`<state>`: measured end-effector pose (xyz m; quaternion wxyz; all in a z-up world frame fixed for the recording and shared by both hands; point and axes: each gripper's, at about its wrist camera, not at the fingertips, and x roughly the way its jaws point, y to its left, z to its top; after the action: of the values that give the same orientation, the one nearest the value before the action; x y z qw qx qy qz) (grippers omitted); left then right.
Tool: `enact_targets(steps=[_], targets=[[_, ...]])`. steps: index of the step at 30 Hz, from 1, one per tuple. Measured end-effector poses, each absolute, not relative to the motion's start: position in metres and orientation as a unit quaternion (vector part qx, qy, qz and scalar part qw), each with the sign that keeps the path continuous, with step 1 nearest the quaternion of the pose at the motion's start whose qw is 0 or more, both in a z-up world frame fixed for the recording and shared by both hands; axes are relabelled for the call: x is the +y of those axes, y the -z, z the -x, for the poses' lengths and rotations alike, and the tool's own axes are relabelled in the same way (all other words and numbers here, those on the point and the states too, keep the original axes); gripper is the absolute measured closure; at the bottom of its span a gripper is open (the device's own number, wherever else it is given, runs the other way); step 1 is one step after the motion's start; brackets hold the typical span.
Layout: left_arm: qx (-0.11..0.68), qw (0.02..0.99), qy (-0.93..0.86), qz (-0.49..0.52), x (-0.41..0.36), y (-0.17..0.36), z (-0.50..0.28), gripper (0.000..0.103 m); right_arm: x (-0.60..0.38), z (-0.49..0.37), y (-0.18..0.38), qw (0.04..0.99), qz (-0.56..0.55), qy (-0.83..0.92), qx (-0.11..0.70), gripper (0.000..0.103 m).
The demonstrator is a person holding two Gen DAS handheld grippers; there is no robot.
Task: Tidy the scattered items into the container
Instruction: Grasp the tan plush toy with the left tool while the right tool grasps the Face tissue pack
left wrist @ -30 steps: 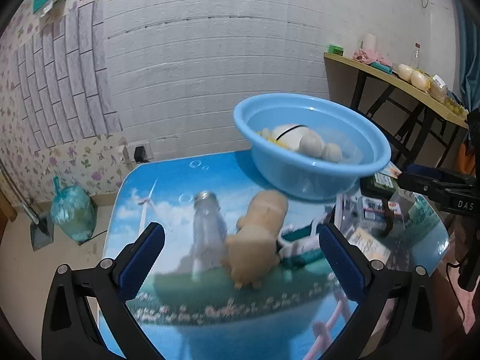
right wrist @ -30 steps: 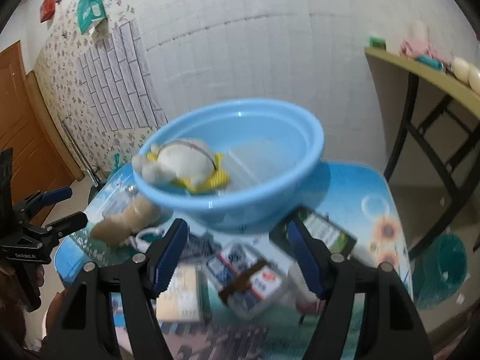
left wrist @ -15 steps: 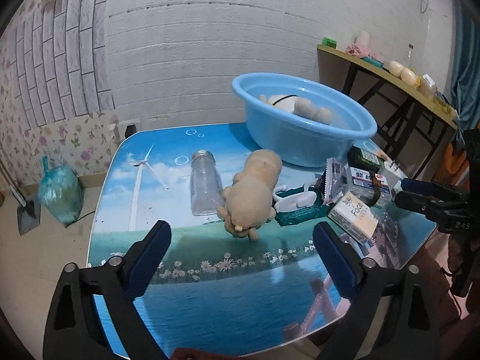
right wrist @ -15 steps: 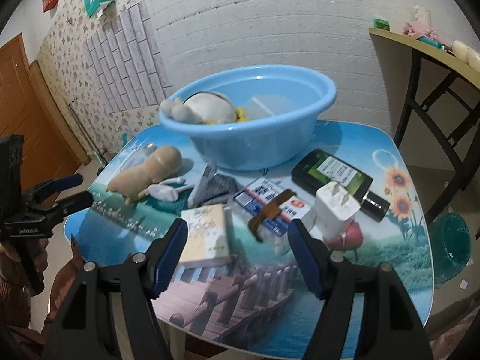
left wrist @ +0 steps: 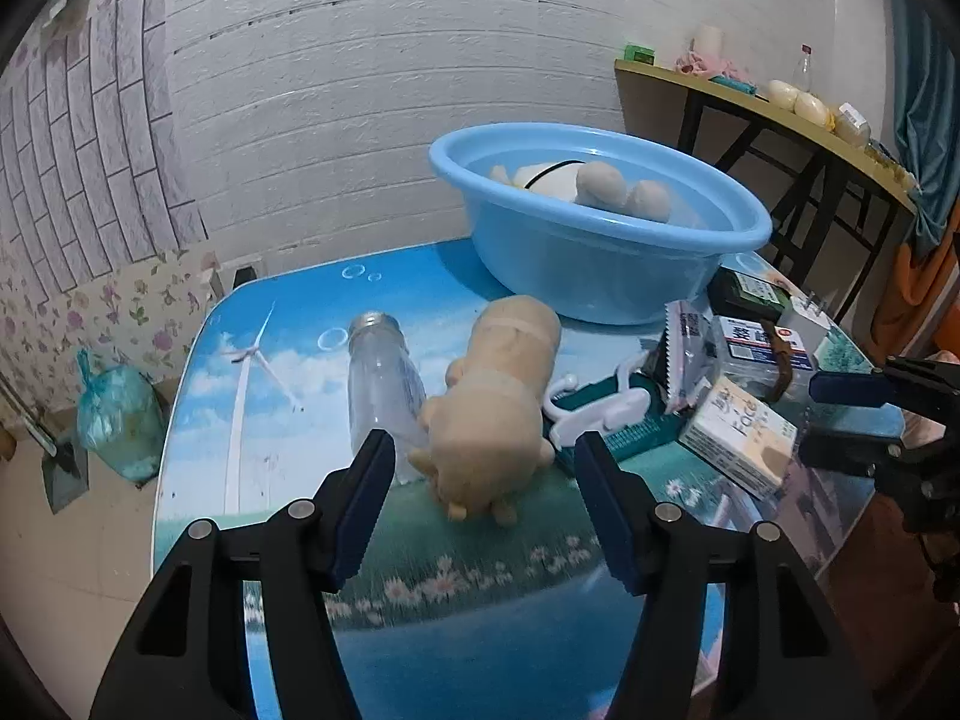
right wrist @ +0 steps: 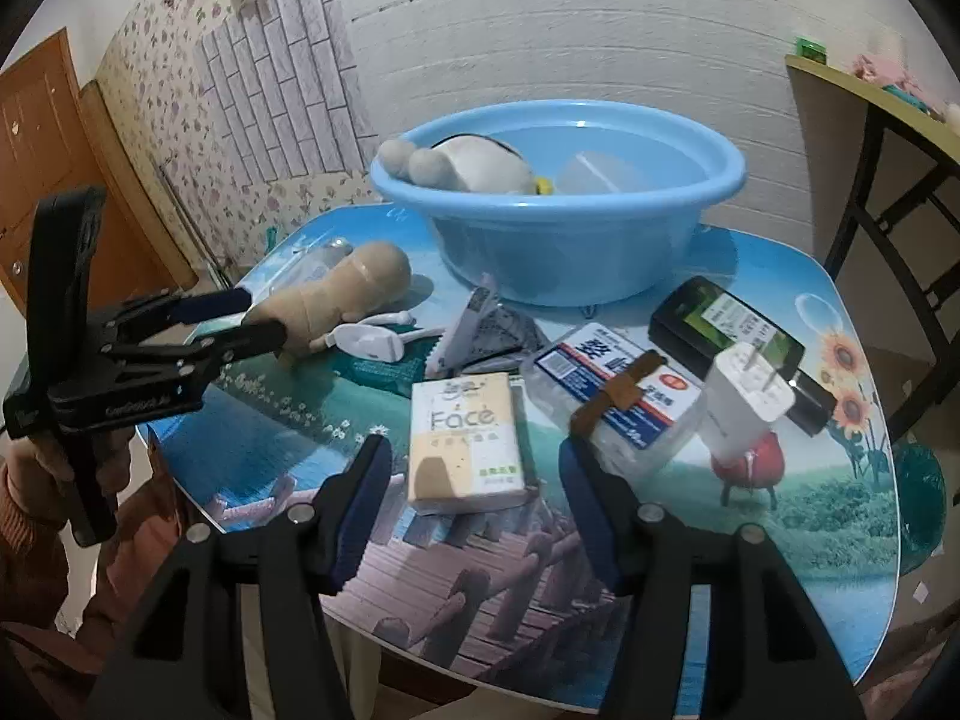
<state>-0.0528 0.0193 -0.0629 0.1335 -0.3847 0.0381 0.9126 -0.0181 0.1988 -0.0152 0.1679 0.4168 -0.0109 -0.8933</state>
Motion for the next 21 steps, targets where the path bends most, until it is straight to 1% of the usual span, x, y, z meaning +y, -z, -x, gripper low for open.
enact_targets(steps=[5, 6, 7, 8, 19, 20, 21], targets=[[0.040, 0.144, -0.907, 0.394, 0.019, 0.071, 0.063, 0.041, 0.193, 0.024, 0.020, 0.169, -0.427, 0.888, -0.005, 0.045], [0.039, 0.146, -0.905, 0.397, 0.019, 0.073, 0.065, 0.044, 0.192, 0.024, 0.021, 0.169, -0.429, 0.887, -0.004, 0.045], [0.038, 0.147, -0.904, 0.399, 0.019, 0.074, 0.066, 0.051, 0.191, 0.025, 0.022, 0.170, -0.431, 0.886, -0.002, 0.045], [0.038, 0.146, -0.904, 0.400, 0.019, 0.075, 0.066, 0.063, 0.190, 0.026, 0.023, 0.169, -0.432, 0.886, 0.000, 0.045], [0.034, 0.148, -0.902, 0.404, 0.016, 0.073, 0.049, 0.064, 0.184, 0.033, 0.035, 0.161, -0.449, 0.879, 0.012, 0.046], [0.034, 0.147, -0.902, 0.404, 0.016, 0.073, 0.046, 0.064, 0.183, 0.031, 0.035, 0.158, -0.449, 0.879, 0.015, 0.055], [0.034, 0.145, -0.903, 0.404, 0.016, 0.072, 0.044, 0.064, 0.182, 0.031, 0.036, 0.160, -0.450, 0.878, 0.017, 0.058]])
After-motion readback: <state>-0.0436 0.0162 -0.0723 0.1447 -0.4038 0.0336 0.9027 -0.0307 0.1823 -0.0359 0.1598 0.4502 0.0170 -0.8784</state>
